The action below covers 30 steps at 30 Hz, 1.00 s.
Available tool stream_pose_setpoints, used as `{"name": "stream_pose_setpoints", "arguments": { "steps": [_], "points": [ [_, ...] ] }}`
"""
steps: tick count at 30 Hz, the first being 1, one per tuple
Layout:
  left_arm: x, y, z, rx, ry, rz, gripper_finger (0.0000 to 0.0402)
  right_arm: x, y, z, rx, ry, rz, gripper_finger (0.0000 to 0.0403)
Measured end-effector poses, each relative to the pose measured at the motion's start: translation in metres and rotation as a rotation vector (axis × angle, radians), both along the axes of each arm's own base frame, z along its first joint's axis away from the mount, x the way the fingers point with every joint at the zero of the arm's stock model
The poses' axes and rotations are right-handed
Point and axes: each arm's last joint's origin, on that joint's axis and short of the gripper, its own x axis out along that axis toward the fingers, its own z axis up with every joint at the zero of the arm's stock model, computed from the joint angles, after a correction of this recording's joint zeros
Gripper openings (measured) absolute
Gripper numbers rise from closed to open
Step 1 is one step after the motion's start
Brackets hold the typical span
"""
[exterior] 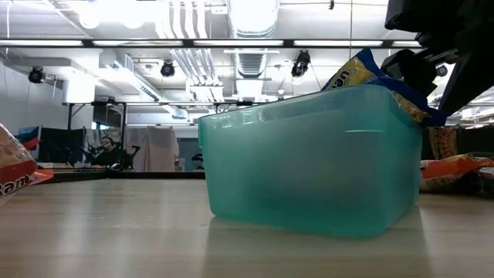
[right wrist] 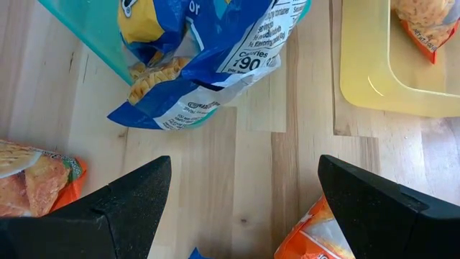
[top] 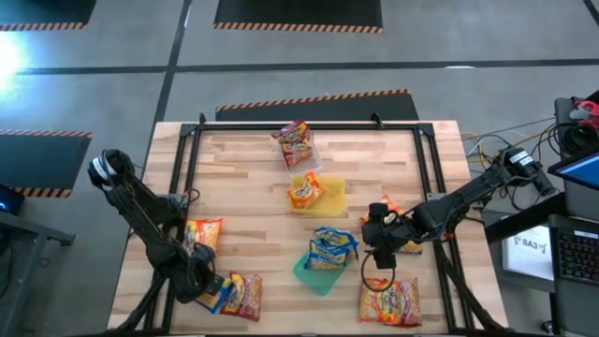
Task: Sort Maruchan noodles
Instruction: Put the blue noodle pack into the green bin
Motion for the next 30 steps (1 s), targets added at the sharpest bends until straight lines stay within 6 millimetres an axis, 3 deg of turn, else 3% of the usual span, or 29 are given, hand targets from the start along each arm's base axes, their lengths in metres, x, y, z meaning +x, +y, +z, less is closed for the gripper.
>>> {"name": "stream_pose_setpoints", "arguments": {
  "steps": [8,19,27,30],
  "points": [
    [-0.003,0.004,0.019,0.012,0.02,0.02,0.0001,0.0,0.0,0.0,0.0,0.0,0.0,0.0341],
    [-0.004,0.011,0.089,0.208,0.065,0.075,0.0,0.0,0.0,0.0,0.0,0.0,0.0,0.0341],
    [-0.001,0.026,0.132,0.474,-0.142,0.121,0.0,0.0,0.0,0.0,0.0,0.0,0.0,0.0341],
    [0.005,0.029,0.139,0.584,-0.32,0.114,0.0,0.0,0.0,0.0,0.0,0.0,0.0,0.0341]
  ]
}}
